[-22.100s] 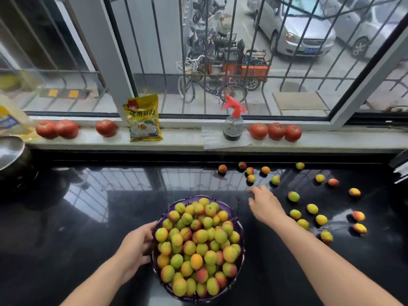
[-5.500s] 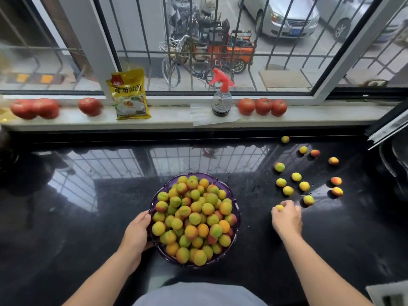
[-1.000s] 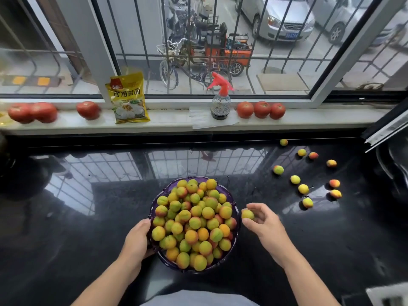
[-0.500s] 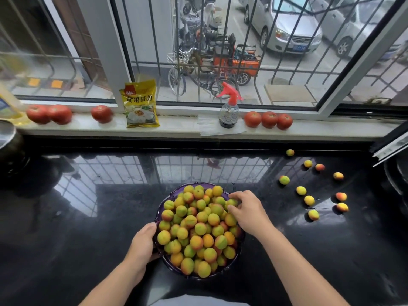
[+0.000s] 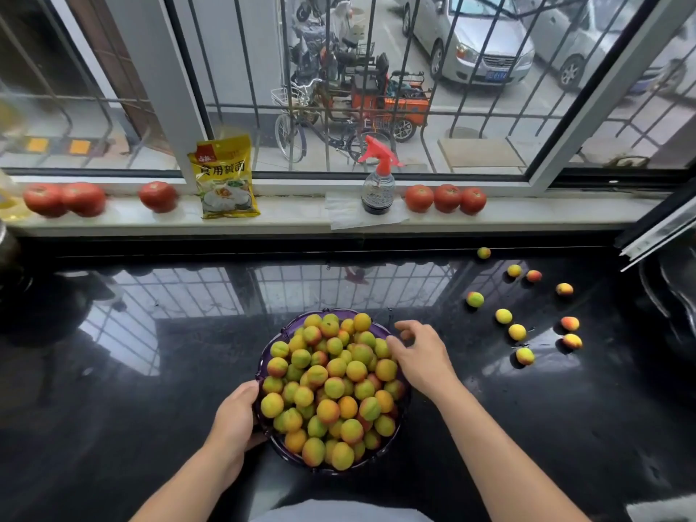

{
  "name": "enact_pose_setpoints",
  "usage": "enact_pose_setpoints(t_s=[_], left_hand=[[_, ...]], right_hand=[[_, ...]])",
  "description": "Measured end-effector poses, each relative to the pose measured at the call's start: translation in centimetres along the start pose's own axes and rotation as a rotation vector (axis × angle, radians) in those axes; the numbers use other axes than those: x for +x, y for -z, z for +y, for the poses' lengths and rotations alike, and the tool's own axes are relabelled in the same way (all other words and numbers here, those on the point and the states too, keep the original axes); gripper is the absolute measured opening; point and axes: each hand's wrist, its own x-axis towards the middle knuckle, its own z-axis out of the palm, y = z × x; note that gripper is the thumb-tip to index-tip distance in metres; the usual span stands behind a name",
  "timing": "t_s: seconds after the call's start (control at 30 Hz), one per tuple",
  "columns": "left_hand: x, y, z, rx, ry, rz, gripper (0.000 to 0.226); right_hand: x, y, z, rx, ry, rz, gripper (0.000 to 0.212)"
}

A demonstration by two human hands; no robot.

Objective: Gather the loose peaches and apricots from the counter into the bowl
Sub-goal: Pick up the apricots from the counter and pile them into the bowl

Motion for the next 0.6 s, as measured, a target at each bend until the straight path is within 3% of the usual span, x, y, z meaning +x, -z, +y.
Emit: enact_pose_setpoints(t_s=[0.1, 0.27, 0.47, 0.6], left_hand=[[0.1, -0.5, -0.1, -0.044, 0.018, 0.035, 0.030], [-0.2, -1.4, -0.2, -0.070, 0.006, 0.076, 0.032], [0.0, -1.9, -0.5, -0.069, -0.011, 0.119, 0.032], [0.0, -2.2, -0.5, -0.073, -0.018, 0.128, 0.030]], right_hand=[[-0.1, 1.1, 3.1, 0.152, -0.078, 0.165, 0.024], [-2.3, 0.4, 9.6, 0.034, -0.285, 0.246, 0.024], [0.1, 4.8, 13.2, -0.084, -0.420, 0.384, 0.049], [3.6, 8.0, 14.7, -0.198, -0.507, 0.285, 0.071]])
